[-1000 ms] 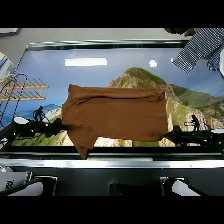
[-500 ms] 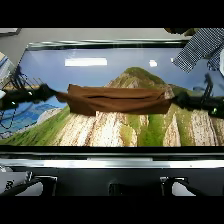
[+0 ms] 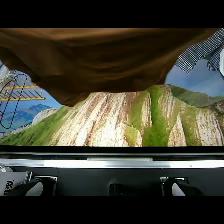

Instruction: Fold the clothes and pants, and hang the long-sleeved shirts on hangers.

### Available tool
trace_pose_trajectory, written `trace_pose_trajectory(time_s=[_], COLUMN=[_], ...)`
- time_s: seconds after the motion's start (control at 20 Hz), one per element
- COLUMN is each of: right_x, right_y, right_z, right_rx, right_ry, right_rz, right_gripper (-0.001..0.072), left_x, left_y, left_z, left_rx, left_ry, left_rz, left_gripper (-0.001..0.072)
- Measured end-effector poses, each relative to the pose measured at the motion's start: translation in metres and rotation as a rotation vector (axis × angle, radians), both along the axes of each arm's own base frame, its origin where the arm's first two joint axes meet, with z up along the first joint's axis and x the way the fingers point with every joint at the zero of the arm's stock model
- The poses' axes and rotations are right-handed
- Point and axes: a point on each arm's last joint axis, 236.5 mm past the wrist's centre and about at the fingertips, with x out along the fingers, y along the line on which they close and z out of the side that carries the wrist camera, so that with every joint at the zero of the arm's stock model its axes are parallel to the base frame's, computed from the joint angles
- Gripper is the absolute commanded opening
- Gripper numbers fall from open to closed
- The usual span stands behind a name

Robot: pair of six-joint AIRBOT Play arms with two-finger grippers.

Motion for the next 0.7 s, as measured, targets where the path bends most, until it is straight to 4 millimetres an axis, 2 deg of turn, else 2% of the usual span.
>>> trace_pose_trajectory(time_s=[0.1,0.15,0.25,0.35,0.45,0.55,0.65,0.7], right_x=[-0.053,-0.076,-0.117,-0.141,-0.147,-0.135,-0.102,-0.079], right_y=[0.001,0.000,-0.006,-0.012,-0.017,-0.022,-0.027,-0.029], right_z=[0.046,0.061,0.084,0.096,0.098,0.087,0.060,0.038], right_rx=[-0.010,-0.008,0.005,0.026,0.049,0.071,0.094,0.107], right_ry=[-0.130,-0.180,-0.258,-0.305,-0.309,-0.258,-0.134,-0.045], right_rz=[-0.063,-0.096,-0.166,-0.217,-0.242,-0.251,-0.245,-0.234], right_gripper=[0.0029,0.0029,0.0029,0.0029,0.0029,0.0030,0.0030,0.0030], left_x=[-0.041,-0.061,-0.096,-0.122,-0.135,-0.133,-0.114,-0.100], left_y=[0.004,0.006,0.012,0.020,0.028,0.033,0.034,0.033], left_z=[0.032,0.044,0.060,0.071,0.073,0.063,0.040,0.024], left_rx=[0.004,0.006,0.016,0.034,0.045,0.051,0.051,0.055], left_ry=[-0.072,-0.101,-0.145,-0.182,-0.189,-0.154,-0.076,-0.028], left_rz=[0.054,0.082,0.138,0.195,0.239,0.256,0.243,0.222], left_gripper=[0.0021,0.0021,0.0021,0.0021,0.0021,0.0022,0.0022,0.0023])
